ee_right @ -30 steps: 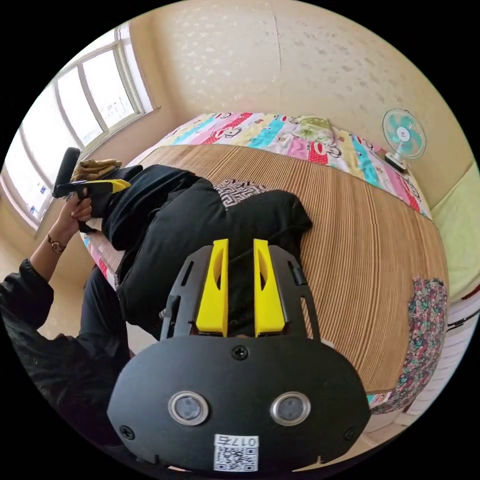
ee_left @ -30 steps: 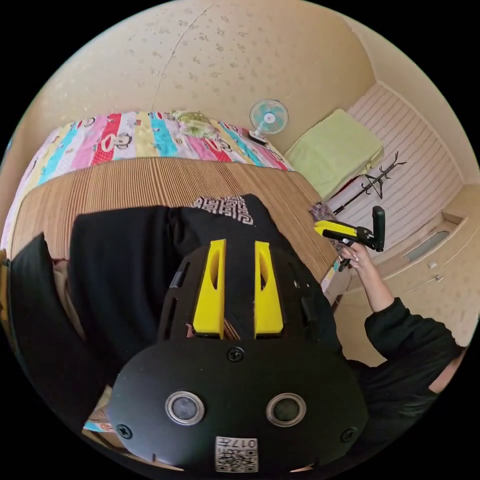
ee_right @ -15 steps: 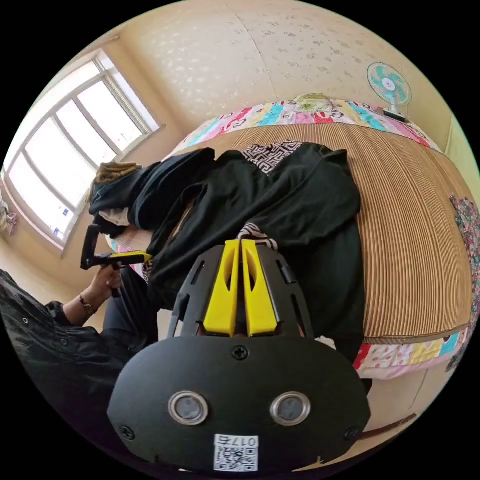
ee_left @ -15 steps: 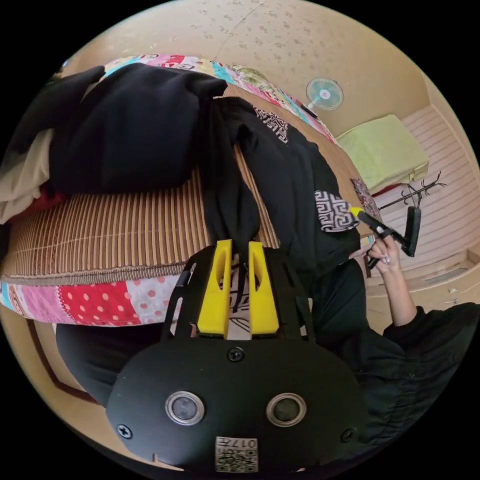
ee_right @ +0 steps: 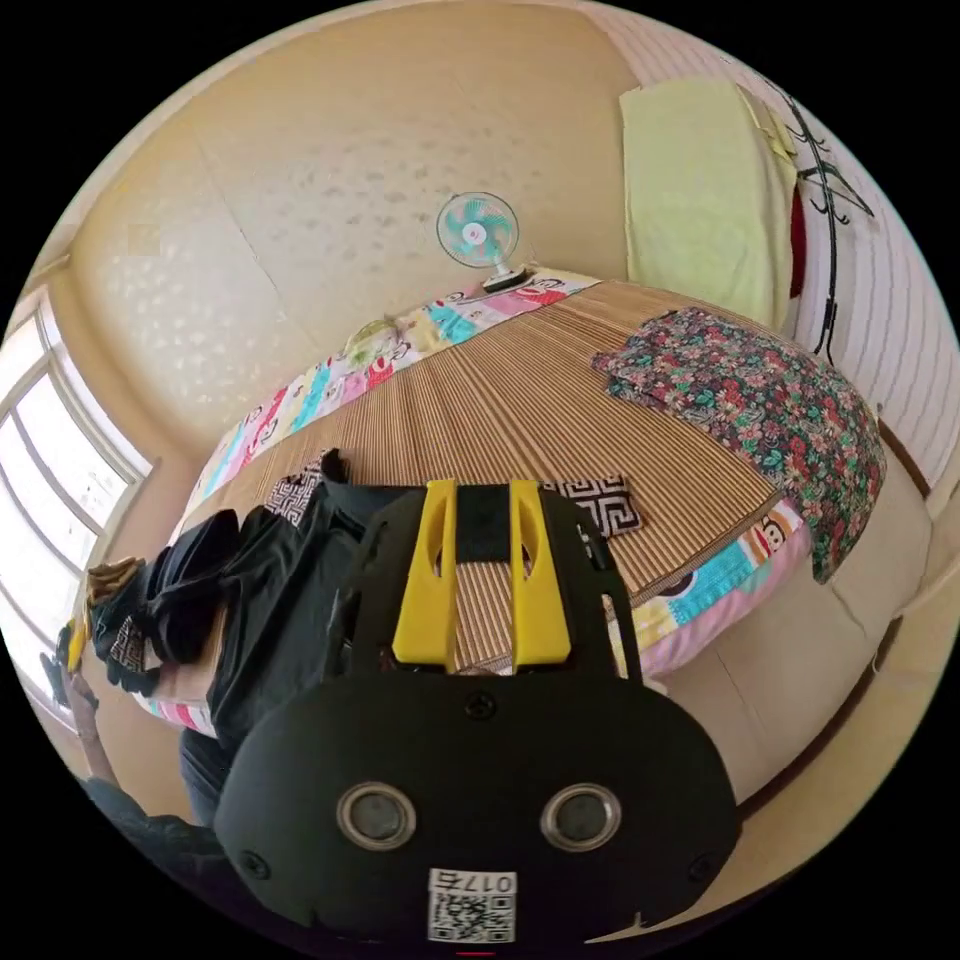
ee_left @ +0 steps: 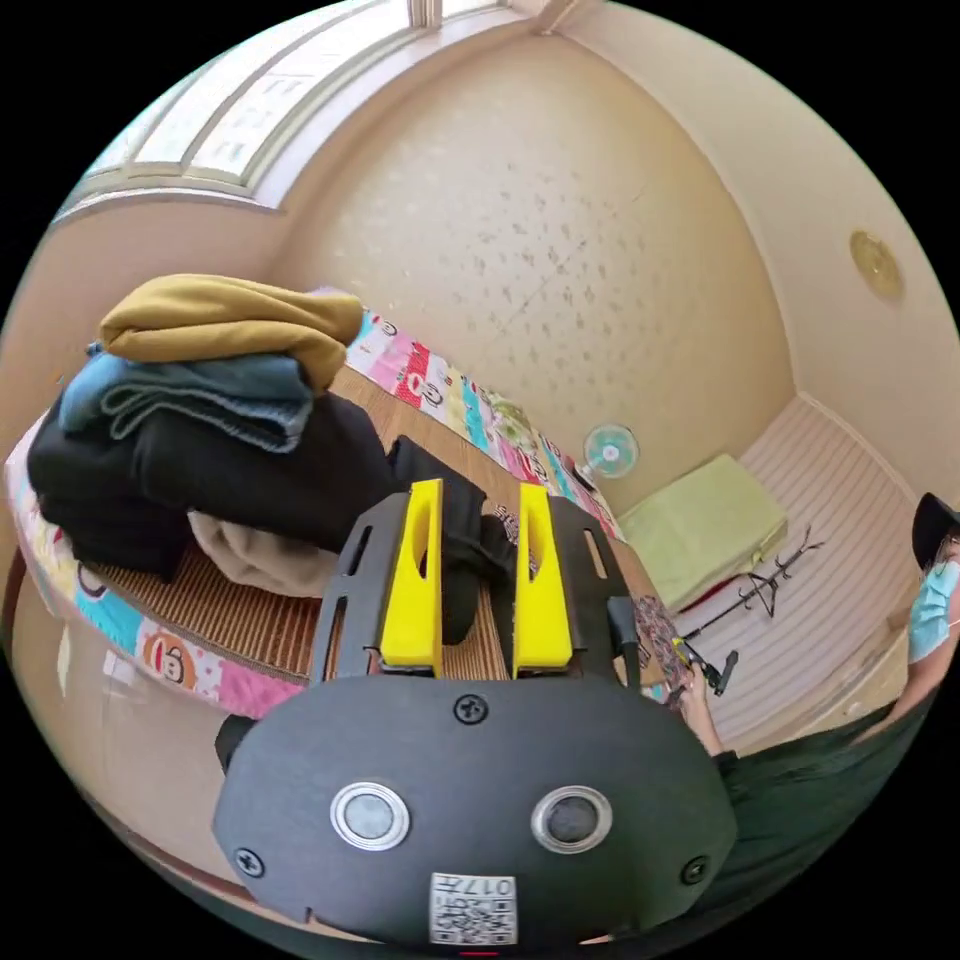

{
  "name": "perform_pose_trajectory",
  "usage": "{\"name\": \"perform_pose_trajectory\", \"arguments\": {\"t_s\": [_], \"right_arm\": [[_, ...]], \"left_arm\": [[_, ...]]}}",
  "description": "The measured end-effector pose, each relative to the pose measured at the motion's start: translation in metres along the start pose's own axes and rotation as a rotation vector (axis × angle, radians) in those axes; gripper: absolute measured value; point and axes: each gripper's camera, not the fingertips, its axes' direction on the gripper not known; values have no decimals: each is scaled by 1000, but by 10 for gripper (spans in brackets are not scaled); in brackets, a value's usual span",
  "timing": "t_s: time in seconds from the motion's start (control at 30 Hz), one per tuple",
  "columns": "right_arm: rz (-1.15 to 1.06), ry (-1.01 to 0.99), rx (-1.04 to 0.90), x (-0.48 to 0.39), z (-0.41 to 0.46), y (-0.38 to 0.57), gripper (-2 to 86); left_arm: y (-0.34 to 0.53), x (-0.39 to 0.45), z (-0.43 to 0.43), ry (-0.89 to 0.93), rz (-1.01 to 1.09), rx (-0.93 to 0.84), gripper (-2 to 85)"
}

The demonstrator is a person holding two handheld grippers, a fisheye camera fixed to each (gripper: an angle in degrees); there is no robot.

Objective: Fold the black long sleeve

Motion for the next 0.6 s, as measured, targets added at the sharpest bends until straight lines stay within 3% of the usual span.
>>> {"name": "perform_pose_trajectory", "arguments": {"t_s": [0.03, 0.1, 0.23, 0.3, 0.4, 0.43, 0.5, 0.6], "right_arm": [[-15, -14, -20, -5, 3, 7, 87], [-87, -91, -104, -27, 18, 28, 94], [-264, -151, -261, -59, 56, 31, 103], [-331, -104, -436, -71, 89, 30, 101], [-408, -20, -426, -80, 77, 39, 53], [-399, -14, -431, -78, 72, 42, 37], [-345, -31, -447, -67, 49, 55, 27], [-308, -117, -512, -46, 17, 76, 22]], "left_arm": [[13, 11, 1, -55, 20, -1, 117], [29, 31, 28, 4, 67, -92, 116], [73, 97, 163, 325, 225, -574, 111], [99, 126, 214, 310, 343, -706, 103], [157, 147, 285, 181, 556, -979, 77], [180, 143, 297, 133, 605, -1030, 54], [183, 130, 279, 199, 536, -914, 13], [195, 107, 259, 205, 413, -1000, 1]]}}
